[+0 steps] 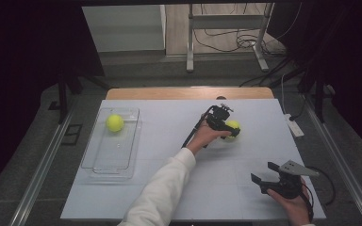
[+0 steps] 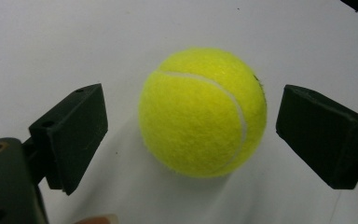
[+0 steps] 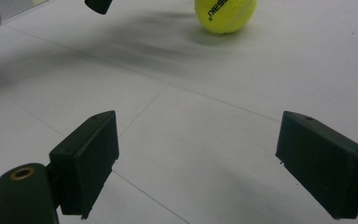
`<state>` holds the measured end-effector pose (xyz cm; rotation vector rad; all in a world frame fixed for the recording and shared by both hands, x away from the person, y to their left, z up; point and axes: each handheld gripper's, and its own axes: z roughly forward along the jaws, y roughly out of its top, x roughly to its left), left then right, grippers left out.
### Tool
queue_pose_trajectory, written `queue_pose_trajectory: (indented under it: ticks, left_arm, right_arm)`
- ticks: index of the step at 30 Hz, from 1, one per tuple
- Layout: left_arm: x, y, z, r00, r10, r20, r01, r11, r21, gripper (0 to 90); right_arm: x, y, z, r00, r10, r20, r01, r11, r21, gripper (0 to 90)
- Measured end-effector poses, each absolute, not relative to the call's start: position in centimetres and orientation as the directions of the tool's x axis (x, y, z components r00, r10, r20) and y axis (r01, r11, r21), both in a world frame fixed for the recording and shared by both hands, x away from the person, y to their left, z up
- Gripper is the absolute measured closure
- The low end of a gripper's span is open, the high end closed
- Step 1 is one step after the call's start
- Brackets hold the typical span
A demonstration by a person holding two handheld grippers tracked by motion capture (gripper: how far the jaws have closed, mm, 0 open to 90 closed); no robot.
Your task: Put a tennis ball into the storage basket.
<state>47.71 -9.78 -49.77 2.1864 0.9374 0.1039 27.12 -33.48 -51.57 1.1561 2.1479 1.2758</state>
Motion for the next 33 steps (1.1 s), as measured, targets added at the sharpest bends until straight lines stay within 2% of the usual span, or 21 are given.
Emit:
queue_pose_trajectory:
  ticks: [13,21,25,33]
  left_arm:
    - [47.83,-10.36,-50.69,0.733,0.652,-0.195,0.597,-0.477,0.645,11.8]
    - [47.75,-10.58,-50.78,0.733,0.648,-0.206,0.597,-0.468,0.652,18.5]
    - [47.61,-10.71,-50.75,0.743,0.635,-0.21,0.59,-0.475,0.653,25.8]
    - [47.4,-10.68,-50.44,0.748,0.637,-0.185,0.583,-0.498,0.642,27.0]
  right_arm:
    - [27.12,-33.53,-51.52,-0.584,0.808,0.077,0.453,0.246,0.857,13.0]
    - [27.11,-33.55,-51.51,-0.584,0.808,0.076,0.452,0.246,0.857,13.0]
    - [27.11,-33.59,-51.51,-0.583,0.809,0.078,0.452,0.243,0.858,13.0]
    - [27.08,-33.58,-51.47,-0.582,0.81,0.077,0.451,0.242,0.859,13.0]
